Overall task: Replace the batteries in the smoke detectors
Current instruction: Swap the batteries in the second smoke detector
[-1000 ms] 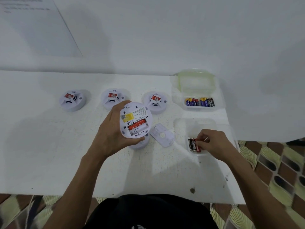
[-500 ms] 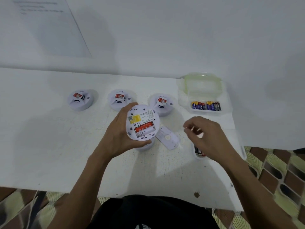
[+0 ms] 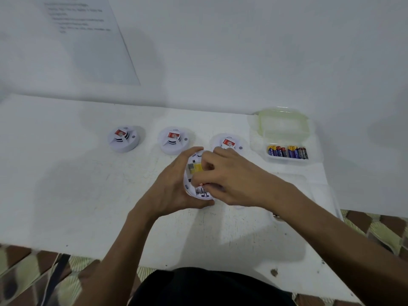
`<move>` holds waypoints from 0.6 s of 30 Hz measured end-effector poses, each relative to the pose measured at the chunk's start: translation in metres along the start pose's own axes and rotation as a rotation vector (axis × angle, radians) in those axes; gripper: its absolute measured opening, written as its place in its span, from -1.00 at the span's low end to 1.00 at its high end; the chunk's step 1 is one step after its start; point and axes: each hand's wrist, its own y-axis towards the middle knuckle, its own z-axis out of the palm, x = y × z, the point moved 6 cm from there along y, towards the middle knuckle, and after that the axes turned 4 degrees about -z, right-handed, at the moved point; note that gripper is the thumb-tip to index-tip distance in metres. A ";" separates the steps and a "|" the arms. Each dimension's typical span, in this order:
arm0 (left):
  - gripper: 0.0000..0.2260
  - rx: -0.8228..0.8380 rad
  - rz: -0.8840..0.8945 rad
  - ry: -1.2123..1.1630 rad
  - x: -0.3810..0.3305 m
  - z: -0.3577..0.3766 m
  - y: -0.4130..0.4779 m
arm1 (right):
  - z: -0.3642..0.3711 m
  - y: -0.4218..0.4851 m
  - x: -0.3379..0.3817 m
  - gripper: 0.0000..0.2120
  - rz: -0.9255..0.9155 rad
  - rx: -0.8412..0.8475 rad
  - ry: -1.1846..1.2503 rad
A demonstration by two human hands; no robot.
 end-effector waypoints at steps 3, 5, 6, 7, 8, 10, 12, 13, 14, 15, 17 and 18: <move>-0.18 -0.041 0.047 0.080 0.004 0.001 -0.001 | -0.003 0.006 0.004 -0.79 -0.069 0.036 -0.105; -0.18 -0.058 0.062 0.103 0.006 0.003 -0.004 | -0.003 0.009 0.005 -0.77 -0.097 0.063 -0.123; -0.21 -0.068 0.066 0.097 0.005 0.003 -0.005 | -0.003 0.011 0.005 -0.78 -0.102 0.082 -0.115; -0.24 -0.070 0.061 0.081 0.003 0.003 -0.005 | -0.003 0.012 0.004 -0.79 -0.103 0.100 -0.104; -0.30 -0.060 0.052 0.059 0.001 0.002 -0.005 | -0.002 0.013 0.004 -0.80 -0.102 0.112 -0.091; -0.39 -0.041 0.030 0.019 0.002 0.001 -0.004 | -0.001 0.015 0.002 -0.81 -0.100 0.114 -0.057; -0.36 -0.036 0.010 0.029 0.005 0.000 -0.001 | -0.001 0.014 -0.001 -0.79 -0.091 0.090 0.015; -0.33 -0.031 0.015 0.036 0.006 0.000 -0.001 | -0.001 0.013 -0.002 -0.79 -0.075 0.076 0.070; -0.30 -0.024 0.019 0.031 0.007 0.000 -0.001 | -0.002 0.011 -0.004 -0.83 -0.047 0.062 0.138; -0.28 -0.023 0.021 0.019 0.007 0.000 -0.001 | -0.003 0.009 -0.007 -0.86 -0.005 0.045 0.221; -0.28 -0.028 0.032 -0.001 0.007 -0.002 -0.002 | -0.008 0.001 -0.014 -0.89 0.114 -0.006 0.416; -0.27 -0.037 0.042 0.001 0.007 -0.003 -0.001 | -0.011 -0.004 -0.018 -0.89 0.172 -0.047 0.512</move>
